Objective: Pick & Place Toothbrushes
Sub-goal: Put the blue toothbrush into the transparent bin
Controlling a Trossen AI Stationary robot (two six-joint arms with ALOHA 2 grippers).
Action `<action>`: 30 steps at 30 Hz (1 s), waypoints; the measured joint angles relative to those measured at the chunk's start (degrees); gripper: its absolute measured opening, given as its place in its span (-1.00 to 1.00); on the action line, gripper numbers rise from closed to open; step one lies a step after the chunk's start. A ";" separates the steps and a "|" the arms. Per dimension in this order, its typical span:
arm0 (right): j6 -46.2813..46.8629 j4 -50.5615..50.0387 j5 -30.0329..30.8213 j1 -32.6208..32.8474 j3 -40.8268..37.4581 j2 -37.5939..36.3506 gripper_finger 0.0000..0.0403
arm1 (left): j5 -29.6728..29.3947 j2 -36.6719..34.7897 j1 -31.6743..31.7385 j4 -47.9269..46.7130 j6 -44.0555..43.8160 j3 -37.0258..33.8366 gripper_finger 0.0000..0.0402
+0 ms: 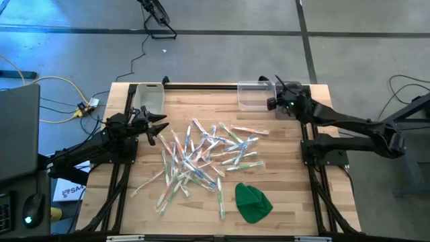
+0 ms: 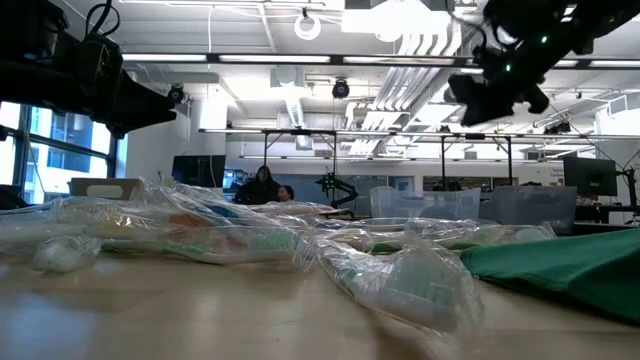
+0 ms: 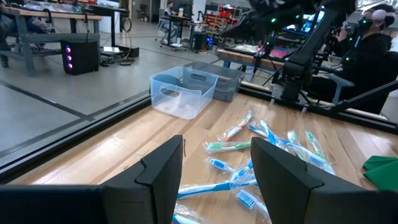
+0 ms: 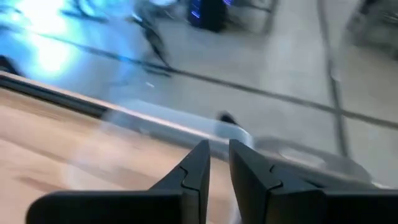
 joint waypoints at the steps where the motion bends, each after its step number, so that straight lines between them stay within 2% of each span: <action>1: -0.74 1.08 -1.26 0.79 0.00 -0.77 -0.74 | 0.00 0.01 0.00 0.00 0.01 0.00 -0.07; 10: -5.34 9.54 -21.56 7.27 0.02 -3.11 -0.74 | 0.00 0.01 -0.01 0.01 0.00 0.00 -0.07; 13: -6.65 10.57 -25.91 9.82 0.04 -2.32 -0.75 | 0.02 0.00 0.00 0.01 -0.23 0.00 -0.07; 23: -7.60 13.57 -26.79 20.58 0.04 5.54 -0.75 | 0.04 0.00 0.00 0.00 -1.68 0.00 -0.07; 30: -10.88 14.06 -26.66 25.25 0.04 11.82 -0.75 | 0.07 0.00 -0.01 0.00 -1.70 0.00 -0.07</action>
